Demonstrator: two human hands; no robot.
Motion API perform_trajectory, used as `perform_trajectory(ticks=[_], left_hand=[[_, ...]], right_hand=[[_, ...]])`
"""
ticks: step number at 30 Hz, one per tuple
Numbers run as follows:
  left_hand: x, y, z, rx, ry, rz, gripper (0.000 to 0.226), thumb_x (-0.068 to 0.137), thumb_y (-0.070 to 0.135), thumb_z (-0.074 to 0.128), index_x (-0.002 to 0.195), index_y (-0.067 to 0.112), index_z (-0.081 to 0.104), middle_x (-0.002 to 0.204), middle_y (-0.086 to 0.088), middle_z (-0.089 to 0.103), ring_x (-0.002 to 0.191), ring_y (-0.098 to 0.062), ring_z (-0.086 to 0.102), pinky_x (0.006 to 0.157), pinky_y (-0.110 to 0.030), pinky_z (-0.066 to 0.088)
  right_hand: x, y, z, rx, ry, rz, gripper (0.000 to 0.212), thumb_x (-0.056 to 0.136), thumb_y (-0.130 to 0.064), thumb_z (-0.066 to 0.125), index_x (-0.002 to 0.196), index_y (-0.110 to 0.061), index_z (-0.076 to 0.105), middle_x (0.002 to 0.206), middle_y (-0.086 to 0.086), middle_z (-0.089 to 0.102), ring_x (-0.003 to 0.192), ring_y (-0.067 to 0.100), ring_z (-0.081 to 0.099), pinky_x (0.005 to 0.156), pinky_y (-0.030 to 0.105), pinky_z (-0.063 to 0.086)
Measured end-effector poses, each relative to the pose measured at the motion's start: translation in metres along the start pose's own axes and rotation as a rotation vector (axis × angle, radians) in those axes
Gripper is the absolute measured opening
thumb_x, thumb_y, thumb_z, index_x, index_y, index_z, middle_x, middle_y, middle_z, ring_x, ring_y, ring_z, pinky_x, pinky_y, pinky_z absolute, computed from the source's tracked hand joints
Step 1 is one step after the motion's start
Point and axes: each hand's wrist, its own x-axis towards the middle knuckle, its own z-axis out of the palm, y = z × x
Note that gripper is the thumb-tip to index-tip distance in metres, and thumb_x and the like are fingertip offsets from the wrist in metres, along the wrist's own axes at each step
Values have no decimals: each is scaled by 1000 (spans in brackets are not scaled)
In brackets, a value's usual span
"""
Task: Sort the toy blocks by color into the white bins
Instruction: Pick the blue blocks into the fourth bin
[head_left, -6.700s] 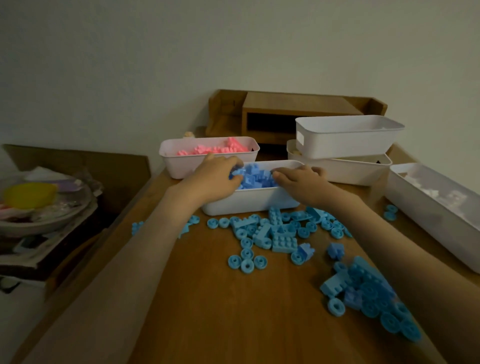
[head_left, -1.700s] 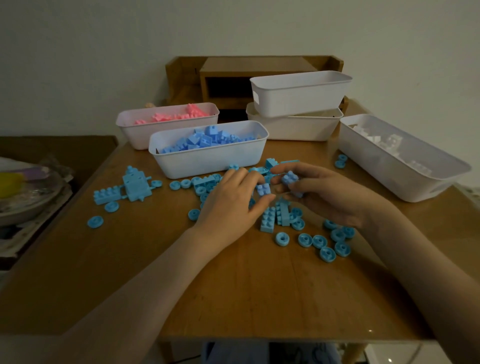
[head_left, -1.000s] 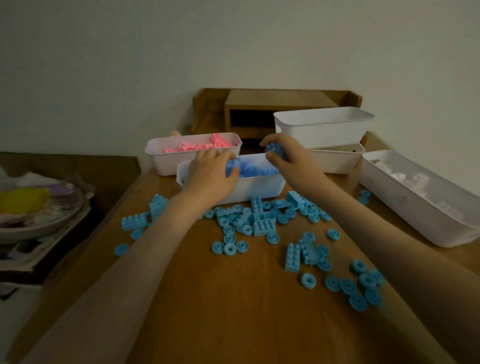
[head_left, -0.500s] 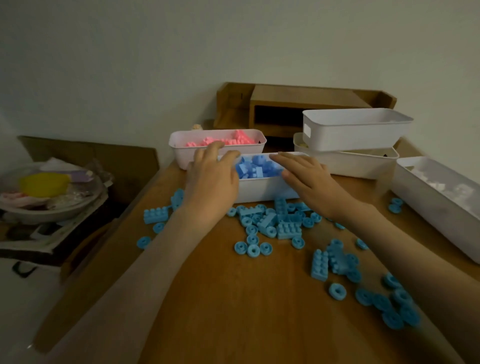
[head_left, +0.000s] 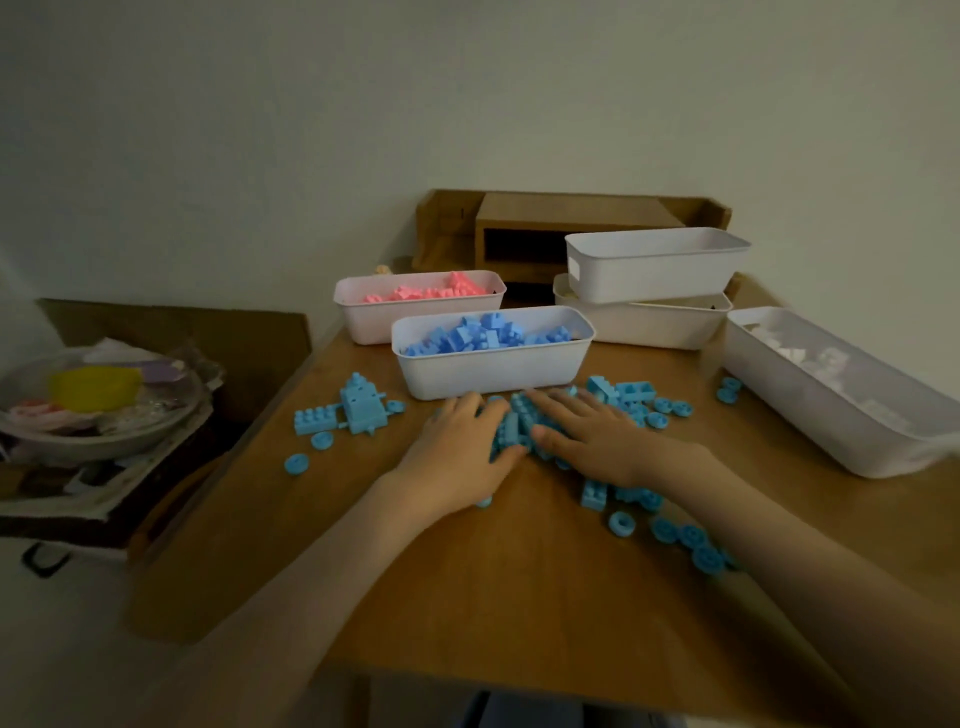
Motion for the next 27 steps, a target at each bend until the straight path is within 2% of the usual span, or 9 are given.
perform_trajectory(ticks=[2, 6, 8, 12, 15, 19, 22, 25, 27], left_hand=[[-1, 10, -1, -2, 8, 1, 46, 94, 43, 45, 133, 20, 37, 126, -3, 44, 120, -21, 39, 100, -34, 35], [2, 29, -5, -134, 77, -71, 34, 95, 34, 46, 126, 19, 42, 121, -4, 45, 115, -21, 42, 96, -35, 40], [5, 33, -9, -192, 123, -89, 31, 97, 30, 44, 127, 20, 42, 122, -4, 45, 115, -20, 43, 93, -33, 42], [8, 24, -11, -196, 62, -84, 28, 98, 19, 42, 125, 23, 49, 122, -3, 46, 109, -19, 47, 85, -31, 44], [6, 7, -15, -157, 21, -104, 30, 98, 12, 42, 123, 22, 54, 121, -5, 51, 108, -20, 49, 85, -30, 43], [6, -2, -24, -143, 53, -145, 24, 94, 19, 50, 117, 22, 58, 119, -4, 53, 105, -17, 51, 85, -27, 43], [12, 13, -35, -158, 106, -99, 25, 93, 21, 50, 117, 21, 58, 123, -1, 51, 111, -16, 49, 88, -28, 43], [27, 39, -47, -206, 176, -46, 26, 93, 20, 49, 117, 20, 57, 120, -1, 51, 102, -13, 50, 80, -25, 40], [44, 56, -54, -198, 229, -6, 25, 93, 19, 47, 116, 18, 57, 117, -2, 53, 100, -15, 53, 79, -27, 43]], right_hand=[[-8, -1, 0, 32, -63, -26, 62, 94, -59, 24, 147, -42, -4, 158, -7, -1, 145, 21, -4, 116, 47, 3], [-19, 1, -1, 44, -33, -49, 70, 93, -55, 38, 149, -37, 0, 157, -4, 9, 144, 21, 8, 116, 45, 14], [-24, 4, -4, 67, -20, -67, 66, 94, -52, 40, 148, -37, 7, 156, -3, 17, 142, 20, 16, 115, 41, 18], [-37, 18, -12, 141, 9, -78, 53, 96, -45, 40, 145, -36, 25, 150, -4, 31, 135, 16, 32, 108, 33, 28], [-44, 29, -18, 156, 74, -72, 46, 97, -37, 44, 142, -34, 33, 147, -4, 35, 131, 15, 36, 104, 29, 31], [-44, 46, -25, 184, 236, -26, 38, 96, -29, 46, 134, -30, 43, 136, -2, 46, 123, 14, 42, 96, 25, 34], [-37, 53, -28, 178, 300, -16, 36, 95, -26, 50, 131, -25, 47, 126, 0, 51, 117, 15, 46, 92, 26, 40], [-28, 57, -37, 177, 394, -44, 35, 93, -22, 53, 129, -20, 49, 123, 2, 50, 106, 11, 49, 83, 20, 37], [-19, 60, -48, 184, 469, -52, 36, 93, -18, 54, 128, -16, 48, 121, 4, 51, 97, 11, 49, 78, 20, 35]])
